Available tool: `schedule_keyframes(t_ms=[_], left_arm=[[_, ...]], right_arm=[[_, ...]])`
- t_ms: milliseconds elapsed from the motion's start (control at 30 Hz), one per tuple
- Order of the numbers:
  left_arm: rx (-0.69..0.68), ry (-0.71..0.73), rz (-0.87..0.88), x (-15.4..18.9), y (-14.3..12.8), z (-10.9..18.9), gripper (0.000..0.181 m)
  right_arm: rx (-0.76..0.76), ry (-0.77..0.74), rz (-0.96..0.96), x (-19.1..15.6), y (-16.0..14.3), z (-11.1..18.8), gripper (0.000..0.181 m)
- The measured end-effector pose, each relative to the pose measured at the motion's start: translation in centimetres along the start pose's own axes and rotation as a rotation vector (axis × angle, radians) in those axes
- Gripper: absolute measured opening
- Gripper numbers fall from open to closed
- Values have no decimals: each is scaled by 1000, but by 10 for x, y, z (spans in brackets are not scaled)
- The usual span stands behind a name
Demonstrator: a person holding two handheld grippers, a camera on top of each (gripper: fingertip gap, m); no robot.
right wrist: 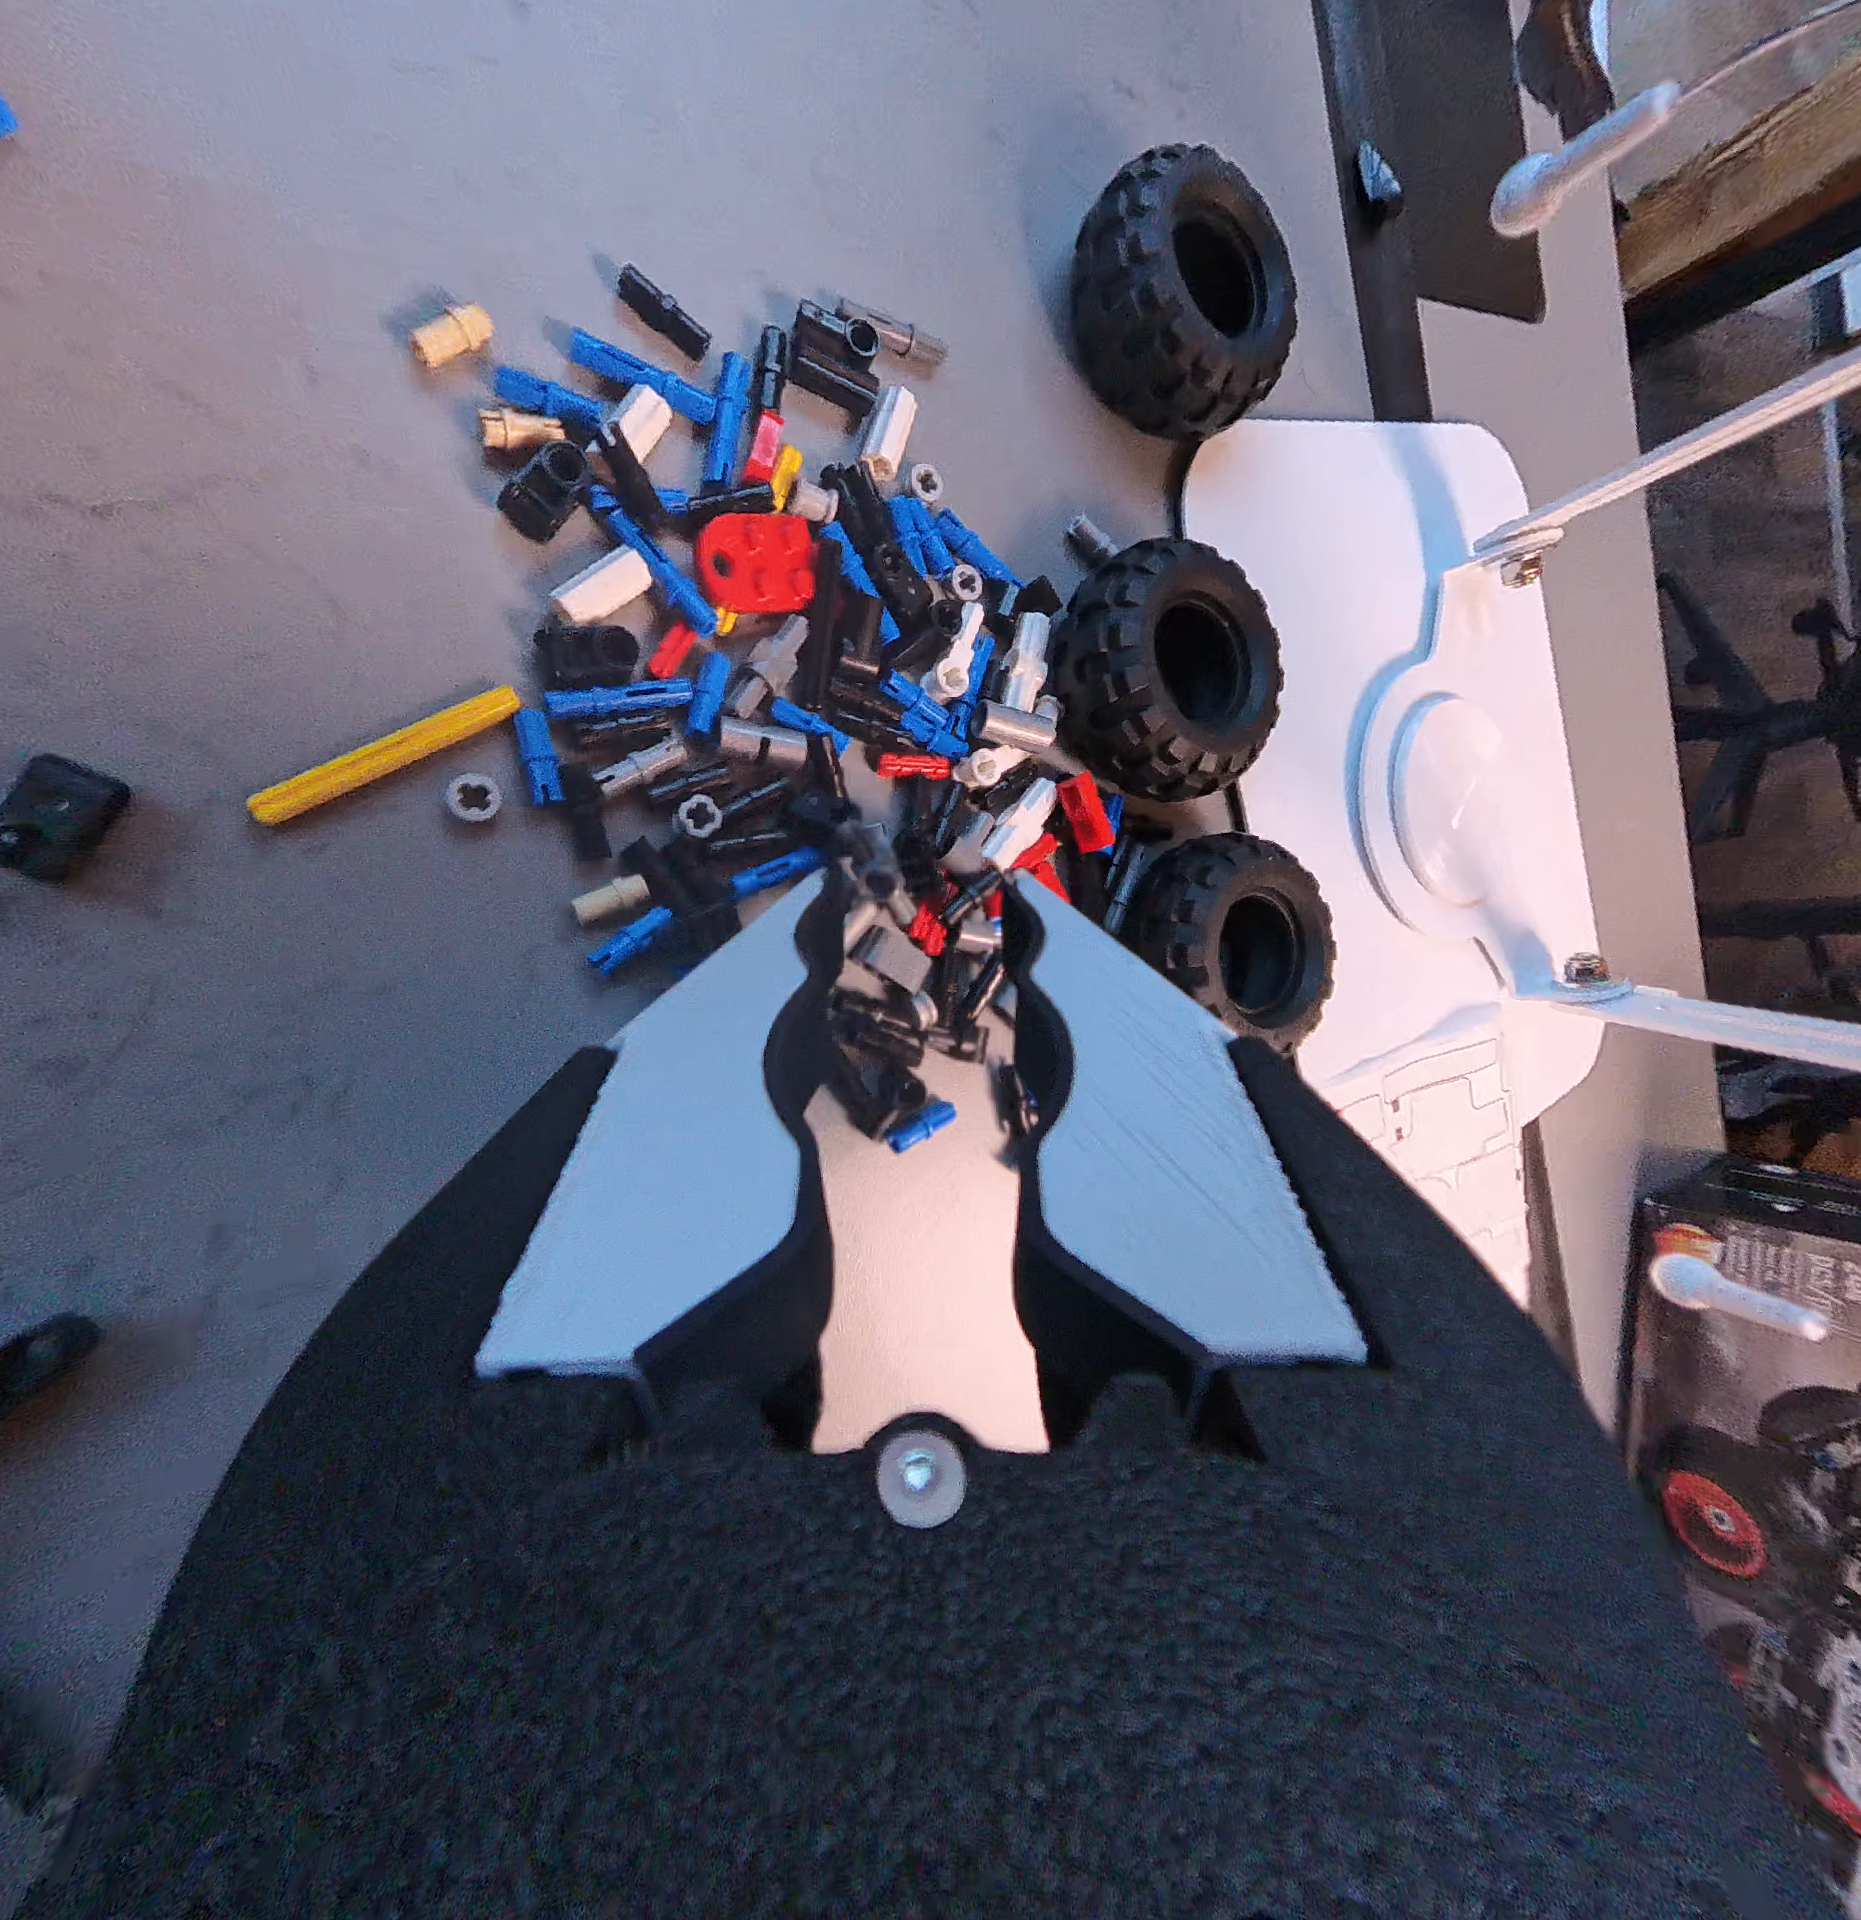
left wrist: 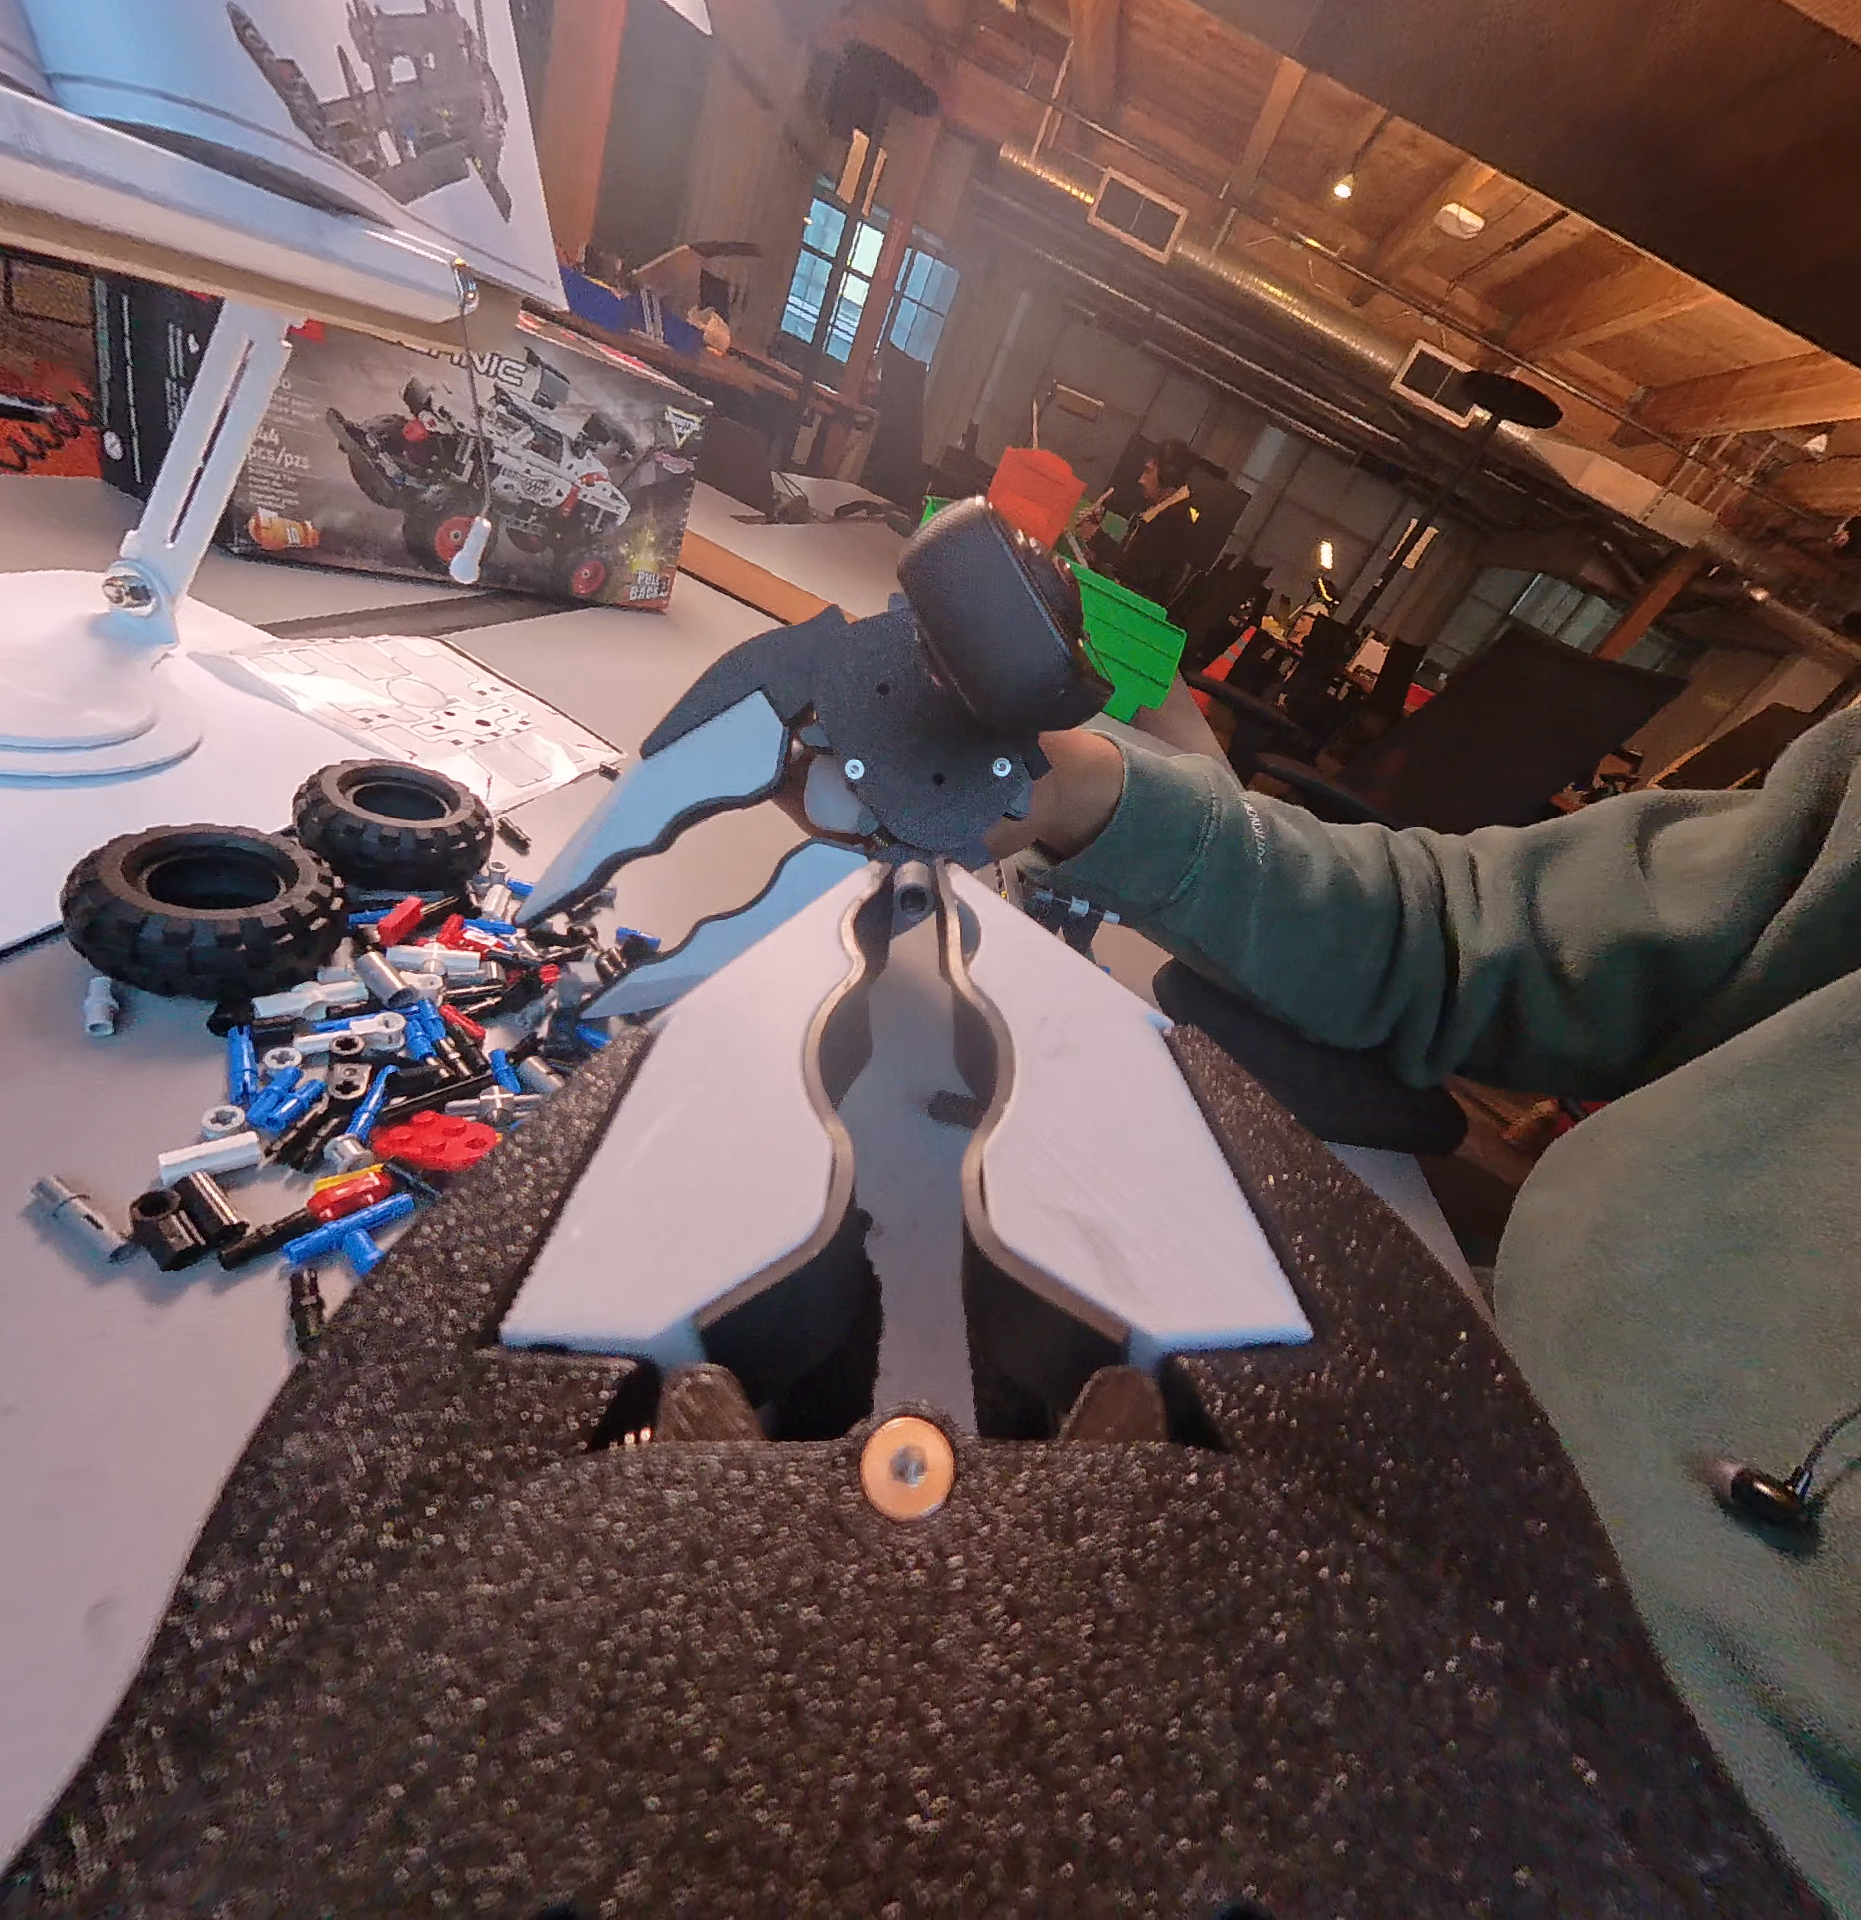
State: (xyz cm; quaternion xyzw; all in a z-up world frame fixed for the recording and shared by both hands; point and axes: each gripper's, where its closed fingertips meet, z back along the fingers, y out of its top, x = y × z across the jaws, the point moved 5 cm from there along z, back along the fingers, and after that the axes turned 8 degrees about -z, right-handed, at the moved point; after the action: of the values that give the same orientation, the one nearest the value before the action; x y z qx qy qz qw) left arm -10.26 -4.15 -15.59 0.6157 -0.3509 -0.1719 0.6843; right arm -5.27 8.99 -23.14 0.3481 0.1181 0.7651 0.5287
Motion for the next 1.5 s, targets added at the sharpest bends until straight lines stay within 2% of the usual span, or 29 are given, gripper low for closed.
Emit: schedule_keyframes(t_ms=[67, 167, 367, 433, 600, 1200, 1500], left_arm=[[-3, 3, 17, -2, -2, 0, 7], [2, -2, 30, -4, -3, 1, 7], [100, -94, 113, 3, 7, 3, 7], [143, -150, 161, 8, 12, 2, 7], [186, -219, 238, 14, 15, 1, 7], [123, -174, 246, 8, 6, -2, 6], [97, -114, 182, 12, 14, -7, 6]], right_arm=[[26, 11, -32, 1, 1, 1, 36], [112, -6, -33, 5, 9, 17, 37], [624, 270, -32, -32, 61, 98, 17], [692, 284, -24, -37, 70, 113, 13], [708, 281, 1, -41, 74, 120, 6], [648, 231, 76, -42, 68, 116, 3], [634, 353, -16, -34, 65, 121, 1]])
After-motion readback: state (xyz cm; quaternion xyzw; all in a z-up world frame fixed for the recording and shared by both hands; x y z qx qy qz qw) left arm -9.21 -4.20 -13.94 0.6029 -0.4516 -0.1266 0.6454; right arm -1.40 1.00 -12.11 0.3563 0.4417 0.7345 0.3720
